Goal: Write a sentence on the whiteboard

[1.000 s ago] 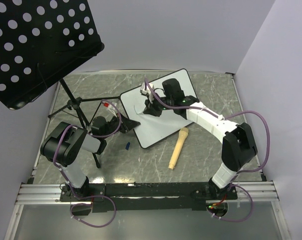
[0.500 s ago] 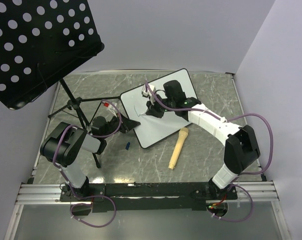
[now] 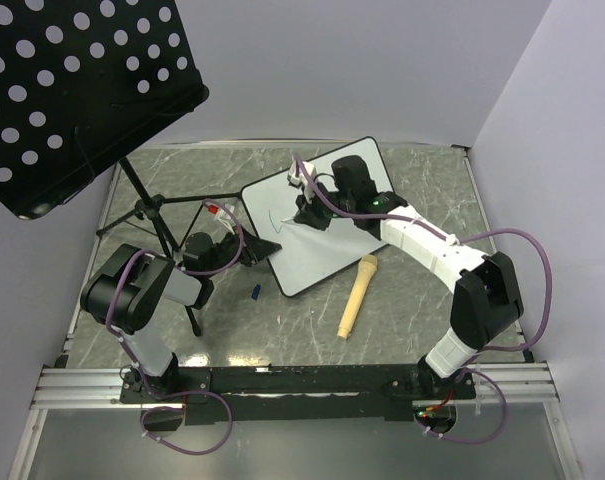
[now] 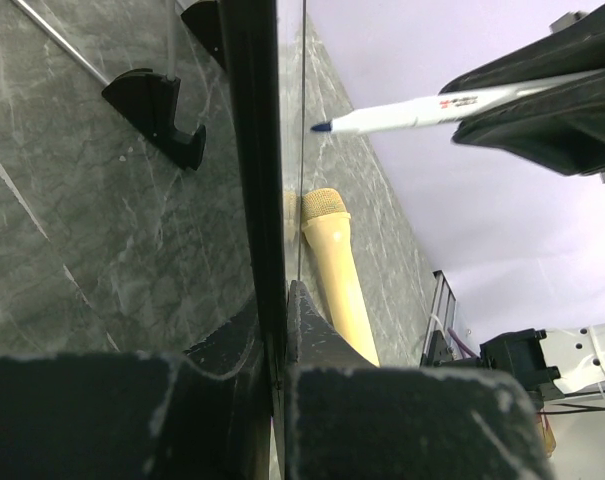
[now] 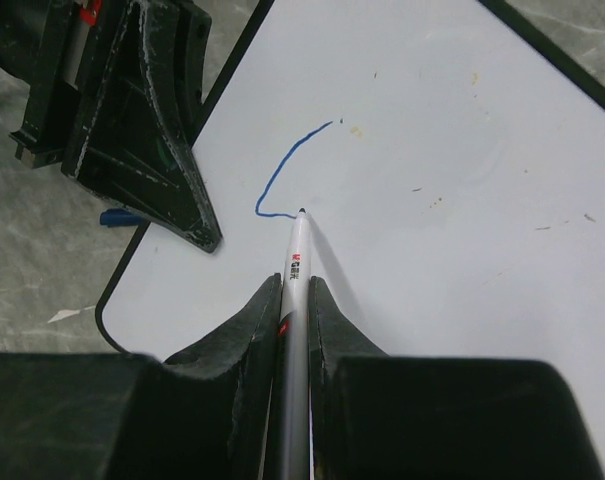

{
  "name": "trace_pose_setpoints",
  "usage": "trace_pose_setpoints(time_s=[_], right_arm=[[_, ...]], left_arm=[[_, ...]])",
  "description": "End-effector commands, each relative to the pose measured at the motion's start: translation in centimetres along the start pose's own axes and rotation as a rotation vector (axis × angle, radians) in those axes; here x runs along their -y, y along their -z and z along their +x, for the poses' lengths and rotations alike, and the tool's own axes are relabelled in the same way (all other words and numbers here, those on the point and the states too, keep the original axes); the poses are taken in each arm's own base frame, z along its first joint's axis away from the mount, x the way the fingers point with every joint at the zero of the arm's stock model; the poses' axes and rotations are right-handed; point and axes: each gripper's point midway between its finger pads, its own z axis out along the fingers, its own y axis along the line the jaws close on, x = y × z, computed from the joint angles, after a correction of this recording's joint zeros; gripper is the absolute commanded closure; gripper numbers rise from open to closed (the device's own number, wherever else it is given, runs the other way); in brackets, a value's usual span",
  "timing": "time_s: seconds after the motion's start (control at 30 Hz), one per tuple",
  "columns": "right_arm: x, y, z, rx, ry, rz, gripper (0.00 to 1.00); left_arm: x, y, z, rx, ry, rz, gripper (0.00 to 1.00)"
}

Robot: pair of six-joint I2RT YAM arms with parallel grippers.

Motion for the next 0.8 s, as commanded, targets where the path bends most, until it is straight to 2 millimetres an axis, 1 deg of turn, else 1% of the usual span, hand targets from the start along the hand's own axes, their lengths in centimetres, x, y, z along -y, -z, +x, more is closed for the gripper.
trace_pose_setpoints(time_s=[0.0, 0.13, 0.2, 0.23, 0.4, 0.57, 0.63, 0.77], right_arm=[[0.8, 0.7, -3.3, 0.078, 0.033, 0.015, 1.0], [1.2, -0.3, -2.5, 0.055, 0.017, 0.011, 1.0], [1.4, -0.4, -2.7, 0.053, 0.017, 0.014, 1.0], [1.5, -0.7, -2.4, 0.043, 0.013, 0.011, 1.0], [2.1, -1.1, -2.2, 0.037, 0.005, 0.039, 1.0], [3.6, -0.6, -2.7, 0.051, -0.007, 0.107, 1.0], [3.9, -0.4, -2.7, 0.051, -0.015, 0.118, 1.0], [4.4, -0.2, -2.2, 0.037, -0.028, 0.128, 1.0]], left_arm=[[3.9, -0.5, -2.3, 0.06, -0.166, 0.149, 0.99], [3.9, -0.5, -2.2, 0.057, -0.166, 0.148, 0.99], [3.9, -0.5, -2.3, 0.057, -0.167, 0.148, 0.99], [4.0, -0.5, -2.3, 0.059, -0.169, 0.15, 0.99], [3.9, -0.5, -2.2, 0.058, -0.166, 0.152, 0.99], [3.9, -0.5, -2.2, 0.057, -0.168, 0.151, 0.99], [3.9, -0.4, -2.2, 0.058, -0.17, 0.152, 0.99], [3.9, -0.4, -2.2, 0.058, -0.169, 0.151, 0.99]])
